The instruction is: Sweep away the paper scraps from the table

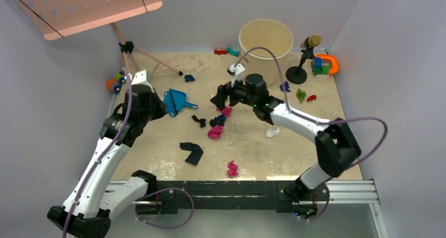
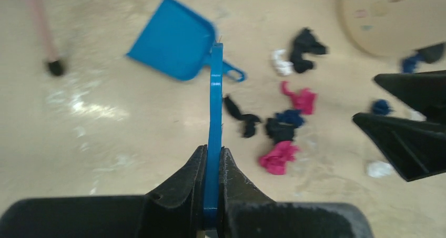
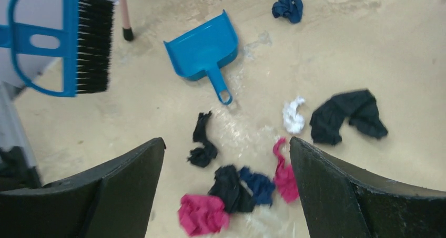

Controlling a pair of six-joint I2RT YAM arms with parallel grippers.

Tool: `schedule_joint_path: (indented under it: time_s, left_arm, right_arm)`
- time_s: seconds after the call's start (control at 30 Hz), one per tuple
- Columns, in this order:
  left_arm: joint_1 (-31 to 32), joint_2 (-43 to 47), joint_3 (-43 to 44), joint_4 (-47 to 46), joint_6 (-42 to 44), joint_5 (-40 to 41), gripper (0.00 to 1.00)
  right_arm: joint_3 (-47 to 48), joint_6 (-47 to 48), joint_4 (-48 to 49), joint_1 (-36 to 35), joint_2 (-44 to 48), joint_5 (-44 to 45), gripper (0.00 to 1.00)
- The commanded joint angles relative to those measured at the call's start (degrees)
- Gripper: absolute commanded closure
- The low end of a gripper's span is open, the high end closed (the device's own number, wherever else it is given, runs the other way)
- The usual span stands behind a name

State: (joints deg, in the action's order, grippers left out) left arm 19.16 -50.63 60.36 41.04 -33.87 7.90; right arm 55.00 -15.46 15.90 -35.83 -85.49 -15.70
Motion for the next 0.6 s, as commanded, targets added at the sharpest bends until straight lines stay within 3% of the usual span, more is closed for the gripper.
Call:
schedule_joint_path:
  time_s: [0.0,0.2,0.3,0.57]
  left_arm:
    - [-0.13,-0.26,3.24,12.55,3.95,18.98,1.00]
    - [-0.09,-0.34,4.23,17.47,3.82,32.02,1.00]
    - [-0.09,-0.74,4.01,19.09,3.94,37.23,1.00]
    - [-0.09,-0.67,3.02,19.44,2.91,37.26,1.00]
  right_arm:
    - [13.12,15.76,-7.43,-4.50,-9.63,4.66,0.07]
    - [33.60,27.64,-20.99,-6.95,-26.23,2.46,0.13]
    - [40.06,30.62,-22.63,-8.41,-32.64,3.39,0.14]
    - [56.82,31.83,-32.59,-10.35,-46.26,3.99,0.23]
